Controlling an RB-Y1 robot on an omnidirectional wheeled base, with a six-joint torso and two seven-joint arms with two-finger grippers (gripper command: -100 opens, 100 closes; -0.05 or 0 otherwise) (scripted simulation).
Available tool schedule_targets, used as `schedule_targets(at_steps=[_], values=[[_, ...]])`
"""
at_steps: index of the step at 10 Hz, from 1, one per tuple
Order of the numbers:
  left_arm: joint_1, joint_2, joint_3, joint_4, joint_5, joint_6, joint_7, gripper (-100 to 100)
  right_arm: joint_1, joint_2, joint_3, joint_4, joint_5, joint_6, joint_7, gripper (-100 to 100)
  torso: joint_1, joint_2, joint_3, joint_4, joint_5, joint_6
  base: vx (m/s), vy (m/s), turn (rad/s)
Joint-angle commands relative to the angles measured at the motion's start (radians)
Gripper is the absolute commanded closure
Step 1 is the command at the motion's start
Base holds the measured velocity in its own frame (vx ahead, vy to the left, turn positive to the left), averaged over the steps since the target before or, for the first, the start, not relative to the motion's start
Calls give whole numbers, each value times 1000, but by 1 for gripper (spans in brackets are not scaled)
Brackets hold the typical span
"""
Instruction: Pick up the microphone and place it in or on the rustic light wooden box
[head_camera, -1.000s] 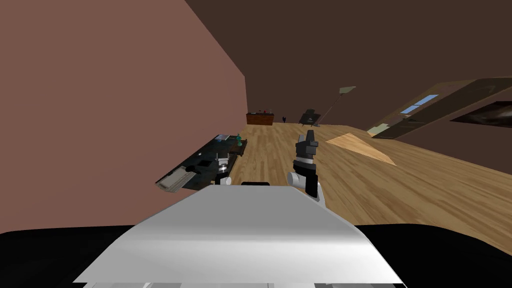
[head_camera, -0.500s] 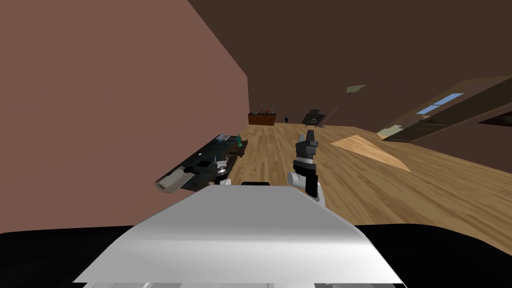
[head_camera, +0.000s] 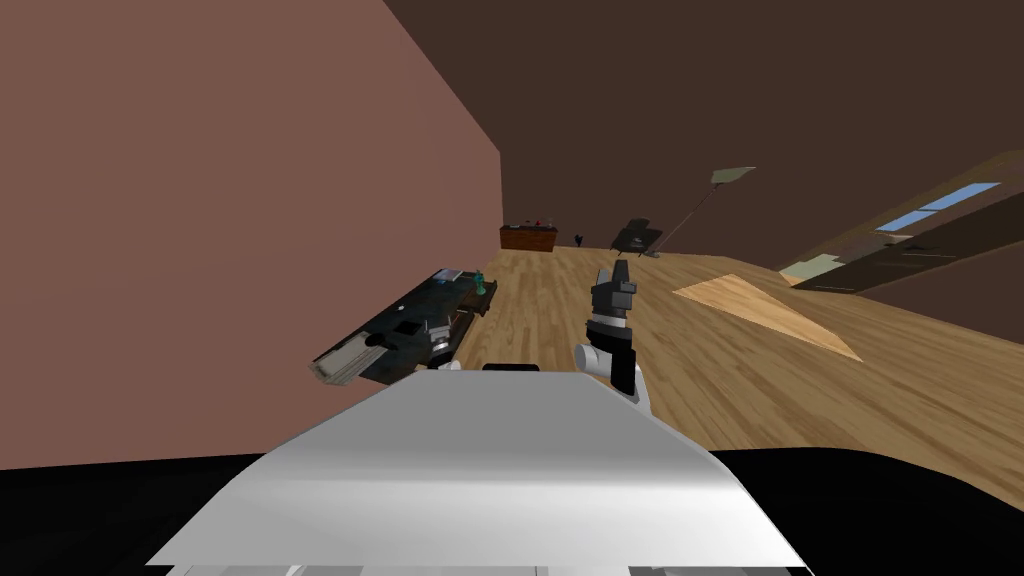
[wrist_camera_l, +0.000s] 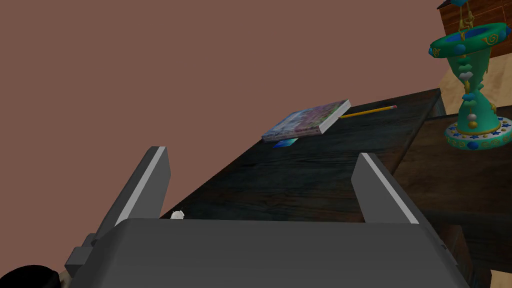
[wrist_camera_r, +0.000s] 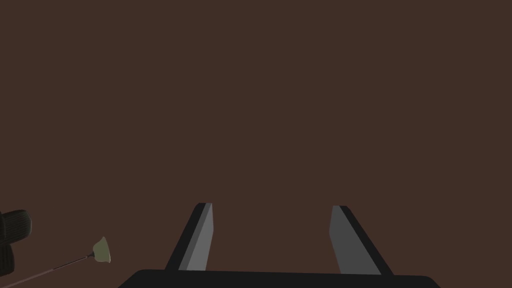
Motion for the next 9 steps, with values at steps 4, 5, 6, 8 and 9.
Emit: schedule_targets(at_steps=[4, 5, 6, 8, 9], values=[[-13, -6, 17, 95, 48, -43, 58, -100, 0, 0, 0, 0, 0, 0, 0, 0, 1, 0, 0, 0, 0, 1, 68, -18, 61], [-23, -11, 30, 127, 79, -71, 96, -100, 0, 0, 0, 0, 0, 0, 0, 0, 2, 2, 1, 0, 0, 1, 60, -6, 124], [-23, -11, 30, 142, 79, -71, 96, -100, 0, 0, 0, 0, 0, 0, 0, 0, 2, 1, 1, 0, 0, 0, 62, -8, 100], [-33, -16, 43, 189, 108, -98, 134, -100, 0, 0, 0, 0, 0, 0, 0, 0, 2, 3, 2, 1, 0, 1, 40, 1, 70], [-33, -16, 43, 204, 108, -98, 134, -100, 0, 0, 0, 0, 0, 0, 0, 0, 2, 2, 1, 0, 0, 0, 59, 0, 76]])
